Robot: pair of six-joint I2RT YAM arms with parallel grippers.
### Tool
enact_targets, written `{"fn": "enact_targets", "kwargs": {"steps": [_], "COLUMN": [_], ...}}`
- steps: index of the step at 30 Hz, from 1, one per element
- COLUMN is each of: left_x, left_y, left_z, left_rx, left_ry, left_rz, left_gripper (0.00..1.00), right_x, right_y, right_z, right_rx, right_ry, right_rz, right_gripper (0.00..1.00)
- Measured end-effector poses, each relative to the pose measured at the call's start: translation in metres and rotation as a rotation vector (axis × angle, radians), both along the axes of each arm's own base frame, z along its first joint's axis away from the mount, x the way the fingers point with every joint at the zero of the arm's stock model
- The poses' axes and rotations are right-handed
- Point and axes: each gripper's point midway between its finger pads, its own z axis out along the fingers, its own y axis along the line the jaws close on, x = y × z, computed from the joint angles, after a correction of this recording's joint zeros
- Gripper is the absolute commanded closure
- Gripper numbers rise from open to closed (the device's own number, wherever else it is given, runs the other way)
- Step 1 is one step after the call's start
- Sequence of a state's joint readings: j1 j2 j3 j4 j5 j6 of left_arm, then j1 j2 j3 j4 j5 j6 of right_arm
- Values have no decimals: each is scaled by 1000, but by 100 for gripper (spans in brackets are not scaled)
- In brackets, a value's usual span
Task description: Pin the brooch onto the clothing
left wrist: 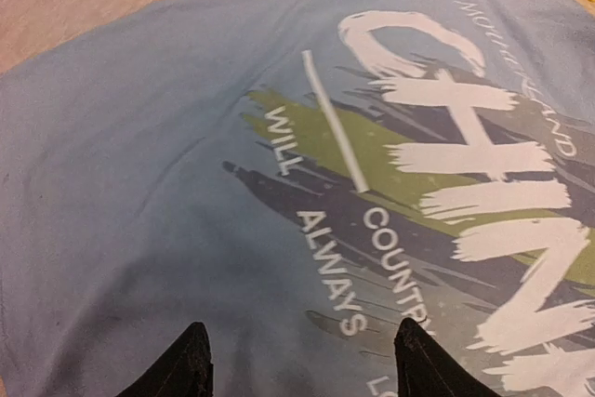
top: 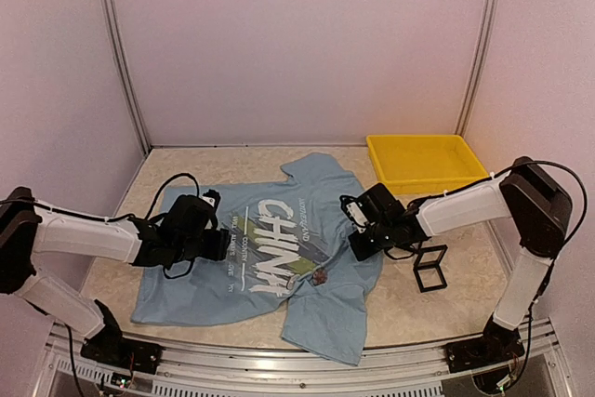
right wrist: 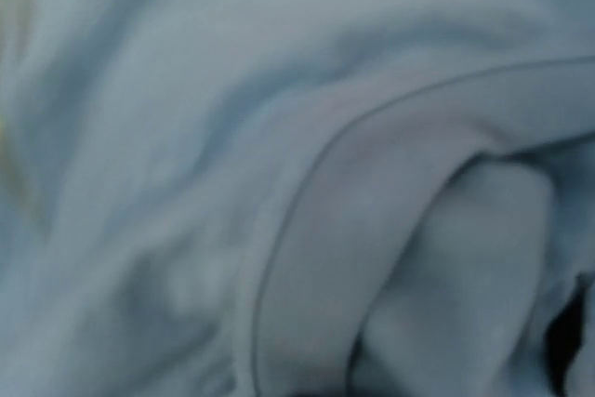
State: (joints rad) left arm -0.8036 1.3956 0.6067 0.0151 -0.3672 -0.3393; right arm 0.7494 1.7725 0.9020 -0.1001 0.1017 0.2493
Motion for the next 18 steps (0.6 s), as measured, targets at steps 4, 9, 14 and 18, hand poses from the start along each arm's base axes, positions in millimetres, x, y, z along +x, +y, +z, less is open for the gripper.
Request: {"fn": "enact_targets", "kwargs": {"steps": [4,9,14,18], "left_x": [22,54,101,131], "left_y": [52,105,121,114], "left_z": [-32,-59,-55,-52], "left_rx": [-35,-120,-209,-227], "left_ry": [88,139,87,69], "left_rz": [222,428,497,493], "left_gripper": [36,38,36,37], "right_x": [20,57,86,95], "right_y": [-3,-12,-23,-24], "right_z": [0,1,3,7], "right_rx": [-33,-75,-134,-182], "right_ry": [-26,-70,-111,-122], "right_rz": [-48,-106,-117,-78], "right_gripper": [100,100,97,95]}}
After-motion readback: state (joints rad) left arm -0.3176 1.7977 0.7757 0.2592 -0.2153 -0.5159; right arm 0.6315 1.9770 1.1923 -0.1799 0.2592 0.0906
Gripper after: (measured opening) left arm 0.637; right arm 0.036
